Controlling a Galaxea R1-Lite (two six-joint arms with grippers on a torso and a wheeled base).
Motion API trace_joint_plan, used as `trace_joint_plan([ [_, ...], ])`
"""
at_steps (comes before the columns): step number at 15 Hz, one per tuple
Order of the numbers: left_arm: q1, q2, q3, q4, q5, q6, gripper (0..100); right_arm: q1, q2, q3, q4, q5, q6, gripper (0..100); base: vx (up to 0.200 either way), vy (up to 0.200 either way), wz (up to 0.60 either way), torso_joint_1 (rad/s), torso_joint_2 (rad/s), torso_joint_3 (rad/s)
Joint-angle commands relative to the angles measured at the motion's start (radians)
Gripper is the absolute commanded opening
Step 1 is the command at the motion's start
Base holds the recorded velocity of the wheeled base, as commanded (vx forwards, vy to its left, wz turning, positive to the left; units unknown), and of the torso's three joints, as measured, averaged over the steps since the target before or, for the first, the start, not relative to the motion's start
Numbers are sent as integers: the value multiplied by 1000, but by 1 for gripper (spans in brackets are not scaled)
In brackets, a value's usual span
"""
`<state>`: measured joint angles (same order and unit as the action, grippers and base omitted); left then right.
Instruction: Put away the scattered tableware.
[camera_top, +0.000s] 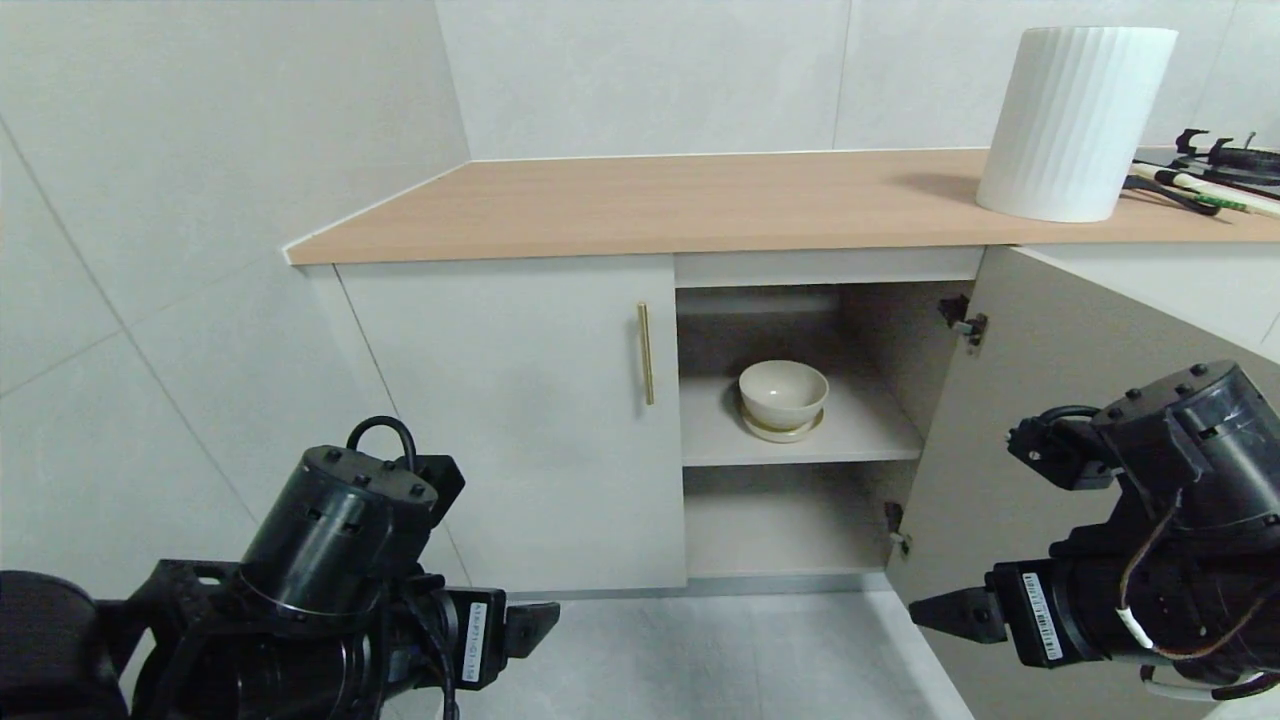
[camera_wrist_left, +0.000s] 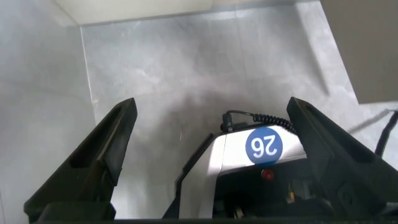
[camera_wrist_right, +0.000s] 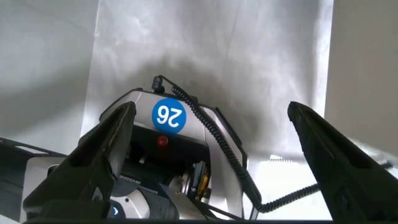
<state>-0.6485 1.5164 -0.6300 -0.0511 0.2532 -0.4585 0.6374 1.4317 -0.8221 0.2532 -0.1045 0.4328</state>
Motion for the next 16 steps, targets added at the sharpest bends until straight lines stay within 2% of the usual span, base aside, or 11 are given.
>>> trace_joint_plan([
  [1,-2,2,1,-1,1,0,100,1,6,1,0,0,0,100,0,0,0,0,0,0],
  [10,-2,1,1,0,1,0,100,-1,3,14,1,-1,-6,100,0,0,0,0,0,0],
  [14,-6,-1,3,2,9,0,100,-1,-27,17,21,-1,-26,100,0,-200,0,1,4,1],
  [16,-6,-5,3,2,9,0,100,1,-66,11,123,0,-62,100,0,-200,0,2,2,-2],
])
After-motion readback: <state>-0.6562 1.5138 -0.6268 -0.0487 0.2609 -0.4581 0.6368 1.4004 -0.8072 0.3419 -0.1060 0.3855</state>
